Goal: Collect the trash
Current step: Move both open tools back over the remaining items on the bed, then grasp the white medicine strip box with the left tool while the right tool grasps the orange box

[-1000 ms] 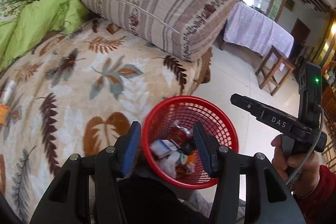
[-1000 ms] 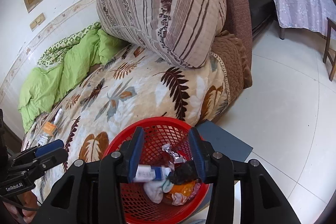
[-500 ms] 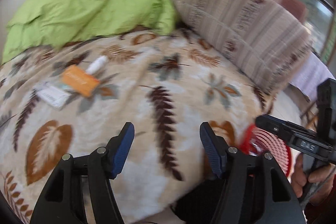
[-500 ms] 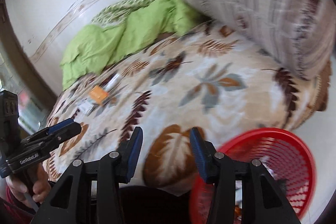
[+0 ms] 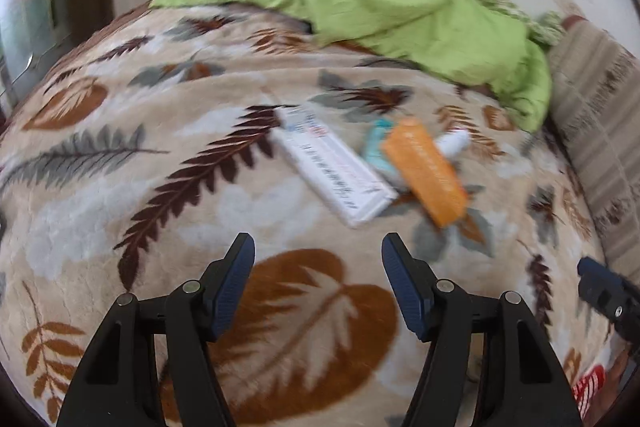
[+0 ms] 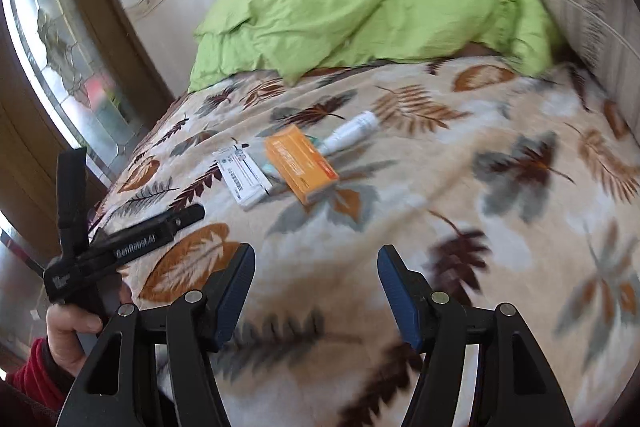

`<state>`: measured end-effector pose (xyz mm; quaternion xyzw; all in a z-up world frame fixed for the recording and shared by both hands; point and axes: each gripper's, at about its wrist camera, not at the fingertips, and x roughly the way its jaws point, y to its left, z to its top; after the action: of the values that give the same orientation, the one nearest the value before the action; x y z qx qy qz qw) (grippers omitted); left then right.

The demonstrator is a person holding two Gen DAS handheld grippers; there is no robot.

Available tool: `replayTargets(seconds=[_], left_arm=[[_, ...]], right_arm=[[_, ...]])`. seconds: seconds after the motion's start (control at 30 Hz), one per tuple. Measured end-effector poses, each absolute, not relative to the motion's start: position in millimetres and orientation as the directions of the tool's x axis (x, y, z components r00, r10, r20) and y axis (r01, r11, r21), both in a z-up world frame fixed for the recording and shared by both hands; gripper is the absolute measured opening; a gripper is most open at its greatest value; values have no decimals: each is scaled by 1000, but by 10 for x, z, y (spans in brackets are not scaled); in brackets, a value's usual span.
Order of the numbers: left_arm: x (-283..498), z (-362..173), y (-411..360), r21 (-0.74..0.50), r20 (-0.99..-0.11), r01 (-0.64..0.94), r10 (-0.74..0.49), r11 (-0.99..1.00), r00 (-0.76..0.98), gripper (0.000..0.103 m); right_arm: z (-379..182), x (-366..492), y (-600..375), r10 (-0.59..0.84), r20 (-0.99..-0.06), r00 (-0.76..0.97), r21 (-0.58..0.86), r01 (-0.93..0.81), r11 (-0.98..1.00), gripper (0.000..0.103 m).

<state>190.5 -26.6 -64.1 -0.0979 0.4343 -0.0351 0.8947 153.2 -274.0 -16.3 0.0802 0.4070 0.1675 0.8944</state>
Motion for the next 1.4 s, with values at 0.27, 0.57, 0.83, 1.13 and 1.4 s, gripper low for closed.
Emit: replayTargets(seconds=[0.27, 0.57, 0.83, 1.13, 1.4], left_arm=[[2131, -735, -111, -233, -785, -50, -157, 971, 600, 65], [2270, -764, -3, -276, -790, -81, -178, 958, 587, 65], [2465, -797, -117, -324, -786, -67, -229, 944, 575, 65], [2994, -907, -442, -273, -834, -137, -163, 952, 528, 65], [3093, -942, -520, -151, -864, -59, -103, 987, 493, 59]], right_arm=[[-575, 2637, -2238, 296, -791, 535, 117, -344, 932, 68], [-805, 2826, -2000, 276, -809, 518, 84, -364, 928, 58], [-493, 2248, -2164, 237, -757, 609, 163, -175, 971, 55], [-388, 1838, -2475, 190, -686, 702, 254, -14, 967, 55], [-484, 1954, -2462, 201, -688, 697, 266, -17, 964, 55]])
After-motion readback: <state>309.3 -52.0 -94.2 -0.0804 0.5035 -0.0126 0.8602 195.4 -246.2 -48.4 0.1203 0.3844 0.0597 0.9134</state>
